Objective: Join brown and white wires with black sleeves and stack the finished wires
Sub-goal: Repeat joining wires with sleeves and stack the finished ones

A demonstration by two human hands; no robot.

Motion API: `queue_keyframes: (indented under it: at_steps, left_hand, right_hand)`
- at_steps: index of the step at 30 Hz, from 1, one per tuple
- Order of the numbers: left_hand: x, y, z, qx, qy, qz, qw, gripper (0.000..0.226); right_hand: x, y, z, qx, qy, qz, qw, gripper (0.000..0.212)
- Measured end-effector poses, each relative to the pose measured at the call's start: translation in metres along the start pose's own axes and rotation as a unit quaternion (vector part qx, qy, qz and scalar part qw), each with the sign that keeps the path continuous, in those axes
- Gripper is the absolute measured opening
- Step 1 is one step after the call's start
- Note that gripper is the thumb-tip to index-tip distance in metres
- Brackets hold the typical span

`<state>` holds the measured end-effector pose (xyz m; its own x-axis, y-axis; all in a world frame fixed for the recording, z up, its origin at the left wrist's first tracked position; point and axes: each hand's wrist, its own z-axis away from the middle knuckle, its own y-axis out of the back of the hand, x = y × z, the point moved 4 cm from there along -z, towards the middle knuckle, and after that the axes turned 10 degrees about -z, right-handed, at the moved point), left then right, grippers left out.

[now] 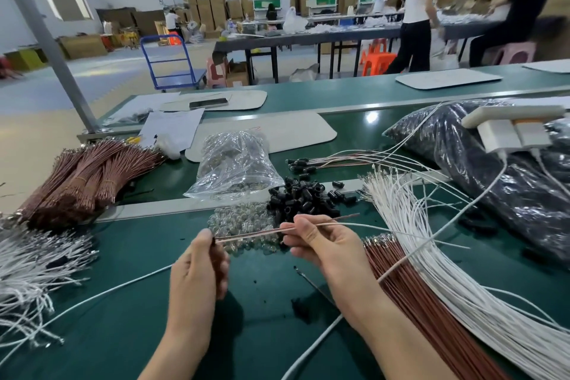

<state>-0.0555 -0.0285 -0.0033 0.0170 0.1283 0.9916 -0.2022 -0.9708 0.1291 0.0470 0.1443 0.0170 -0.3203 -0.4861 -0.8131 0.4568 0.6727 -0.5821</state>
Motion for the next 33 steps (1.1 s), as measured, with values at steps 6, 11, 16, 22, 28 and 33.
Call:
queue_keyframes:
  at_steps: [6,11,16,22,28,33]
  left_hand:
    - [0.048,-0.004,-0.015,-0.093,-0.144,-0.090,0.981,0.029]
    - [0.105,-0.066,-0.058,-0.180,-0.294,-0.274,0.898,0.012]
    - [0.126,-0.146,-0.120,-0.132,-0.333,-0.352,0.865,0.022]
    - [0.089,-0.217,-0.163,-0.165,-0.293,-0.569,0.750,0.044]
    - [0.082,-0.202,-0.152,-0.158,-0.310,-0.509,0.787,0.048]
    - [0.091,-0.168,-0.092,-0.221,-0.348,-0.445,0.795,0.039]
  right_hand:
    - [-0.074,0.001,-0.017,-0.046,0.103,0.073,0.991,0.028]
    - [-0.159,0.012,-0.080,-0.067,0.121,0.149,0.979,0.034]
    - [-0.191,0.053,-0.146,0.001,0.031,0.206,0.978,0.030]
    - [-0.169,0.111,-0.160,0.132,-0.075,0.376,0.914,0.041]
    - [-0.157,0.114,-0.144,0.097,-0.001,0.470,0.877,0.025]
    - [-0.149,0.090,-0.116,0.093,0.057,0.512,0.852,0.019]
